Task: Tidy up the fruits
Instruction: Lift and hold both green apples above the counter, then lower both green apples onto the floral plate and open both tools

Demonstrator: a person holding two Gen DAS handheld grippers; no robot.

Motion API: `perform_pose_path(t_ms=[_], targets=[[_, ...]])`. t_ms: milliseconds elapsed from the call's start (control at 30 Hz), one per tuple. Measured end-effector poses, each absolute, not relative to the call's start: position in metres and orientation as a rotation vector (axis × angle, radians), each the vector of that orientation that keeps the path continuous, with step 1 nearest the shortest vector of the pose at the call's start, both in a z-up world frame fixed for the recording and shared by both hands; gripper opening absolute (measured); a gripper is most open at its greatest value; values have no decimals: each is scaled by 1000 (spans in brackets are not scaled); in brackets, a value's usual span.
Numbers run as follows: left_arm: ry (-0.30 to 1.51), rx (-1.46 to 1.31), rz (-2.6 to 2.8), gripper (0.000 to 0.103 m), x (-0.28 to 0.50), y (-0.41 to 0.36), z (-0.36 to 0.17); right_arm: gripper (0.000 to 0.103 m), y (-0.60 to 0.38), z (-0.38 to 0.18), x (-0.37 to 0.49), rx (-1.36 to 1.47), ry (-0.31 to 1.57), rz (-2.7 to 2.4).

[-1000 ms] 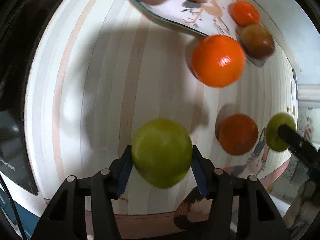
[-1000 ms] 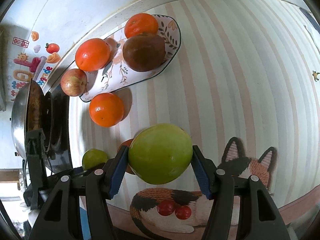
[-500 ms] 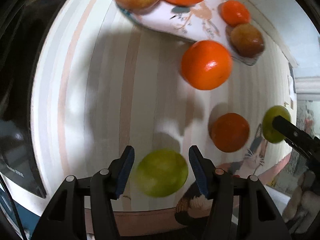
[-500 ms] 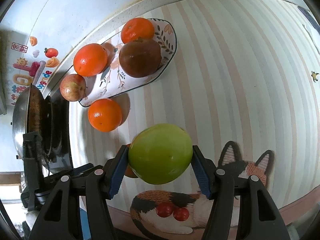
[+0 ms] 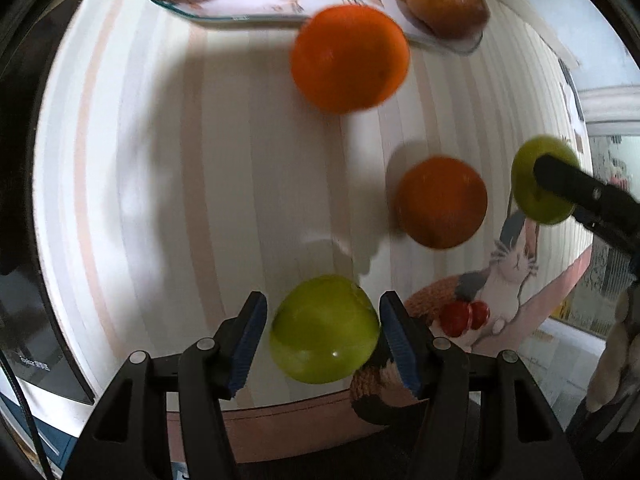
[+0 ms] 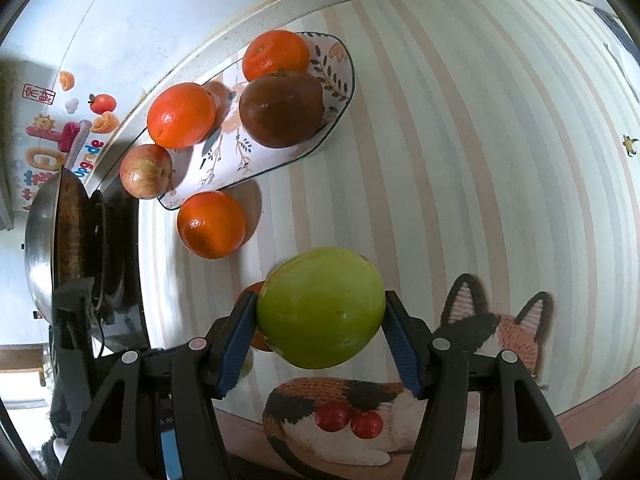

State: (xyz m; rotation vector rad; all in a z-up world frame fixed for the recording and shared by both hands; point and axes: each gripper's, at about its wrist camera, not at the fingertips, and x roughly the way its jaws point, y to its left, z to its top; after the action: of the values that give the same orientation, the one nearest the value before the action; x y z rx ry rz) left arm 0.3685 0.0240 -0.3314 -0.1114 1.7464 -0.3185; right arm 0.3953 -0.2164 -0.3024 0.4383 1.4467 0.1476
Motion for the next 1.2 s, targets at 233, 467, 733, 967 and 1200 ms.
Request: perform_pose_path(t_ms=[233,467,733,967,1200], targets=[[1762,-68,-345,56,355,13,-337,65,-220,-303,392,447,1444,136],[1699,-32,-284,55,349,7,-328,64,-221,-300,389,452,1435,136],[1605,-83,-263,55,371,15,-290,64,-220,-286,395,446,1405,154],[1442,-181,-274,55,429,18,-222,64,-210,-262,432,453,1373,221],[1393,-220,-188,56,498,10,-229,64,-178,-245,538,365,1364,301]])
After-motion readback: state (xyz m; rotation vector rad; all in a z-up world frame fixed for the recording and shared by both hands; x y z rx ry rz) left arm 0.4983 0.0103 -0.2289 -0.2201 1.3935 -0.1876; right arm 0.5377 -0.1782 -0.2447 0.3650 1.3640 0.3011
